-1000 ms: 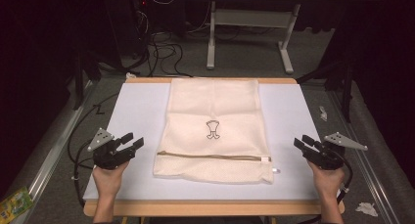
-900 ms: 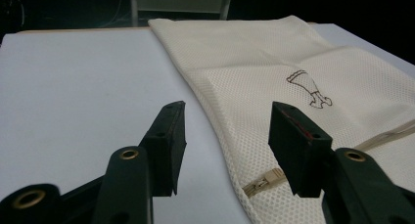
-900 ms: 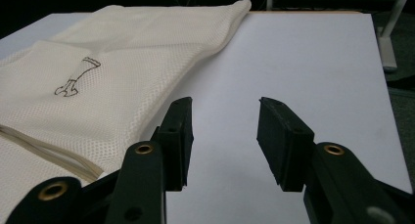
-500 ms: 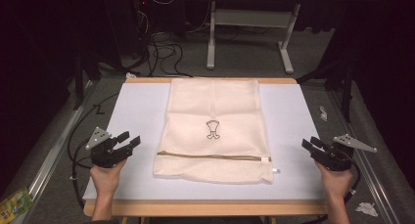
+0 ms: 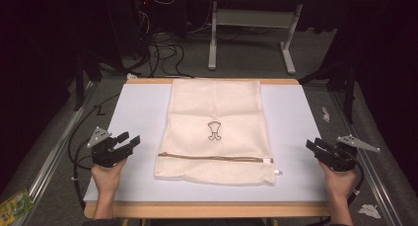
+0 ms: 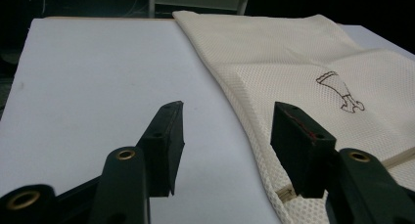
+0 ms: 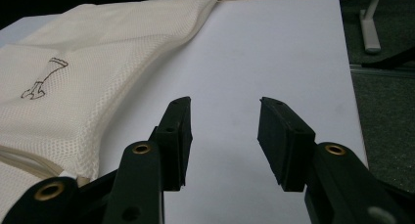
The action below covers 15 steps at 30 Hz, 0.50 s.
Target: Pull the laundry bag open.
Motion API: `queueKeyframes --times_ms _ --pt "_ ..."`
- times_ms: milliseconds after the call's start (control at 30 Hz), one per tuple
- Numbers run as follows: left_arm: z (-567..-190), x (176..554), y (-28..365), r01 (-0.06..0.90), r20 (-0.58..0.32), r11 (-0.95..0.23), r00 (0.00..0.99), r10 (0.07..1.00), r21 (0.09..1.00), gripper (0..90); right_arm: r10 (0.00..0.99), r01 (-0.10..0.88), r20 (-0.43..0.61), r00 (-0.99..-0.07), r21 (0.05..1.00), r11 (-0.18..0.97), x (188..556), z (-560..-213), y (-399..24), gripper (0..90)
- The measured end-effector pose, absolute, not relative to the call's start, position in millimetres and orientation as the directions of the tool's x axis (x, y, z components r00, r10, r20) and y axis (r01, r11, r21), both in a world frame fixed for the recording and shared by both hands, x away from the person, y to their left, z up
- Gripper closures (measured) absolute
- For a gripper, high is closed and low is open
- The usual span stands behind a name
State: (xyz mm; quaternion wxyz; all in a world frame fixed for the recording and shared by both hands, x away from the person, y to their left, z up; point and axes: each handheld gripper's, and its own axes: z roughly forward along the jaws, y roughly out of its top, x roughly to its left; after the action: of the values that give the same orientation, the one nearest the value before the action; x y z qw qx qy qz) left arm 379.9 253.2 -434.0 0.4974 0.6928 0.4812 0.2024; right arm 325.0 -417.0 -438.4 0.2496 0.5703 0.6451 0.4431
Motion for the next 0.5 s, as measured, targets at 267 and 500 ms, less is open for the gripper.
queueKeyframes --times_ms 267,500 --pt "-440 389 247 0.477 -0.187 -0.056 0.447 0.875 0.877 46.6 0.958 0.523 0.19 -0.213 0.851 -0.053 330 -442 -419 54.8" --pt "-444 400 242 0.485 -0.177 -0.067 0.439 0.881 0.872 46.9 0.958 0.531 0.198 -0.205 0.845 -0.061 335 -446 -418 54.1"
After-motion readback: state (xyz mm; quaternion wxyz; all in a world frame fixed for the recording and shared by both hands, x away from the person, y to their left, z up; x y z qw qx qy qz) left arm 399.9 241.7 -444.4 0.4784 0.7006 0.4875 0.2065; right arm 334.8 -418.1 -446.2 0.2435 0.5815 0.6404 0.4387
